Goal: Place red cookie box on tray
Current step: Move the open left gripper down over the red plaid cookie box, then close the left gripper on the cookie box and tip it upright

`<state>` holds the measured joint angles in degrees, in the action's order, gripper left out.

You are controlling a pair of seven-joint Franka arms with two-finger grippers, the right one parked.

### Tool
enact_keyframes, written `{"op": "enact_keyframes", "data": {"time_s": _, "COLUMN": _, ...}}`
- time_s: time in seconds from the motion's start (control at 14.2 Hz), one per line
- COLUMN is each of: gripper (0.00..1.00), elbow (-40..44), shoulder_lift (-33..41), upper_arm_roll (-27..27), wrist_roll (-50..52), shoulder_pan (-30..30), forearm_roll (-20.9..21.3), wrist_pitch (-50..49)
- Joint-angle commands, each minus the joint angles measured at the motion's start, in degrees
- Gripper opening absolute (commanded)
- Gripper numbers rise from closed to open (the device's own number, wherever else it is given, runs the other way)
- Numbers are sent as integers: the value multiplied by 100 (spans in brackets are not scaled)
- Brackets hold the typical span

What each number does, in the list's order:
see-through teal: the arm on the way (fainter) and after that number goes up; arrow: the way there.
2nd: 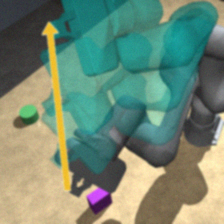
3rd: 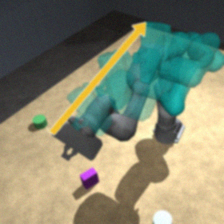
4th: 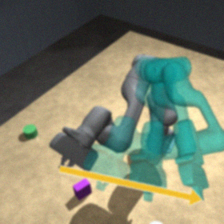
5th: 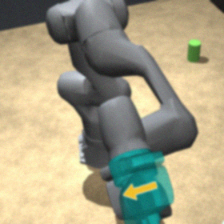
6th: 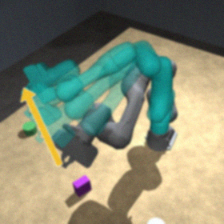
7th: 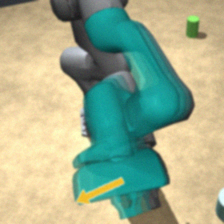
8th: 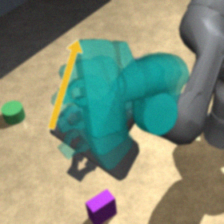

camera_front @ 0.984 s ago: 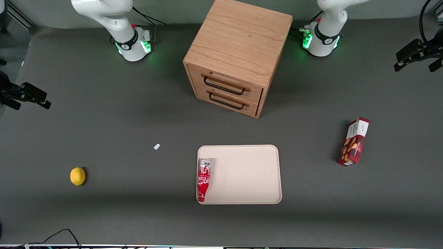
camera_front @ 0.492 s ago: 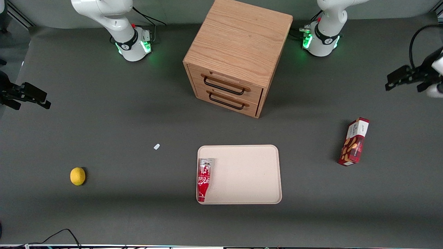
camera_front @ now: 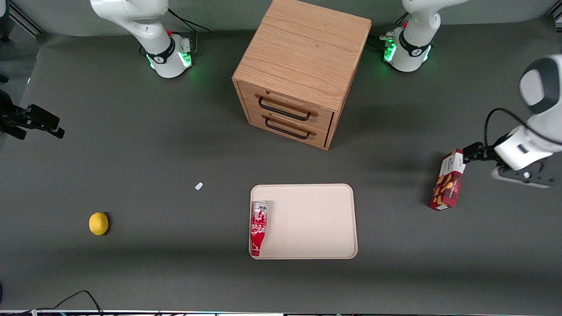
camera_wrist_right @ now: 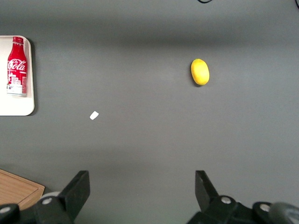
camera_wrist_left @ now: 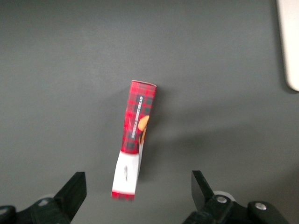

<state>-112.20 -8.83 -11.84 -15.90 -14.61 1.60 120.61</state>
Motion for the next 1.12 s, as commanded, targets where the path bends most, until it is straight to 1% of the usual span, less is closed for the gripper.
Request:
{"op": "enact_keyframes", "data": {"time_s": 0.0, "gripper": 100, "elbow": -258, "shoulder_lift": -327, "upper_arm_roll": 6, "wrist_roll": -247, "shoulder_pan": 2, "forearm_roll": 322, "wrist_pitch": 611}}
{"op": "enact_keyframes", "data": {"time_s": 0.14, "gripper": 100, "elbow": -450, "shoulder_lift": -610, "upper_arm_roll": 32, "wrist_roll": -239, "shoulder_pan": 11, "forearm_roll": 612, "wrist_pitch": 1172}}
{"op": "enact_keyframes", "data": {"time_s": 0.49, "gripper": 100, "elbow": -978, "shoulder_lift": -1111, "upper_arm_roll": 243, "wrist_roll": -378, "shoulder_pan": 72, "forearm_roll": 666, "wrist_pitch": 2501}}
{"op": "enact_keyframes", "data": {"time_s": 0.84, "gripper": 100, "elbow": -1102, "shoulder_lift": -1270, "upper_arm_roll": 261, "wrist_roll": -388, "shoulder_pan": 64, "forearm_roll": 666, "wrist_pitch": 2599}}
{"op": "enact_keyframes", "data": {"time_s": 0.91, "gripper": 89, "elbow": -1102, "shoulder_lift": -1270, "upper_arm_roll": 270, "wrist_roll": -397, "shoulder_pan": 64, "forearm_roll": 666, "wrist_pitch": 2573}}
{"op": "enact_keyframes", "data": {"time_s": 0.98, "gripper": 69, "elbow": -1102, "shoulder_lift": -1270, "upper_arm_roll": 270, "wrist_roll": -397, "shoulder_pan": 64, "forearm_roll": 666, "wrist_pitch": 2547}}
{"op": "enact_keyframes", "data": {"time_s": 1.05, "gripper": 48, "elbow": -1102, "shoulder_lift": -1270, "upper_arm_roll": 270, "wrist_roll": -397, "shoulder_pan": 64, "forearm_roll": 666, "wrist_pitch": 2538}}
